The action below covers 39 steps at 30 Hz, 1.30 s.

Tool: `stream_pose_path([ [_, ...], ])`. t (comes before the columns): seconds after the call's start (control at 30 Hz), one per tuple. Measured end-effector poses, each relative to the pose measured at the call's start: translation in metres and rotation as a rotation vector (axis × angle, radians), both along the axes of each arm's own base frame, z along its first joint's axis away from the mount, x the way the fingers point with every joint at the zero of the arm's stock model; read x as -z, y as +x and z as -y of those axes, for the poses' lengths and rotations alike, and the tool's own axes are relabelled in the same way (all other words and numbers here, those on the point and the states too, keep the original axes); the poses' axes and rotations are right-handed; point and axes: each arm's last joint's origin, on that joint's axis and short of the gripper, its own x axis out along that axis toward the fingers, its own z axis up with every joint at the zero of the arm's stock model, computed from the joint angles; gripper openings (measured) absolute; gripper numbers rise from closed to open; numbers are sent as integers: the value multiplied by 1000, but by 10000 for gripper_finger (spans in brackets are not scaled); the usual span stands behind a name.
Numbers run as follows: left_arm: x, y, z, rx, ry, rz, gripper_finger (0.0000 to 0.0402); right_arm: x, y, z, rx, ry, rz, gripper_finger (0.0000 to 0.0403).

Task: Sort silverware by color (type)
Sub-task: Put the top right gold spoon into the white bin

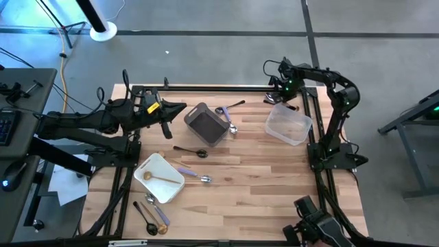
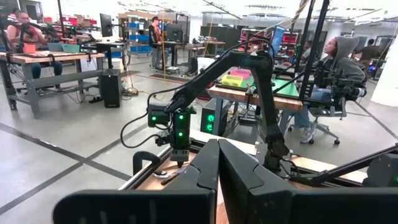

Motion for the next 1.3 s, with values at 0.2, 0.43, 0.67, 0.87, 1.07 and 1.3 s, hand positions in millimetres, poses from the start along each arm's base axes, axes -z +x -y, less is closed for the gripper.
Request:
stream_pose_path([
  [0.2,0,0,0,0,0,0,0,-11,1,5,-43,8,-11,2],
  [0.43,0,0,0,0,-1,0,0,-22,3,7,-99,13,-9,1],
  [0.67,0,0,0,1,-1,0,0,-25,2,5,-123,49,-9,0],
  [0.87,0,0,0,0,-1,0,0,-26,1,4,-127,63,-14,1],
  [1.07,0,0,0,1,-3,1,0,-27,0,0,-148,92,-30,1],
  [1.3,0,0,0,0,-3,1,0,-31,-2,-4,-179,120,-32,1],
])
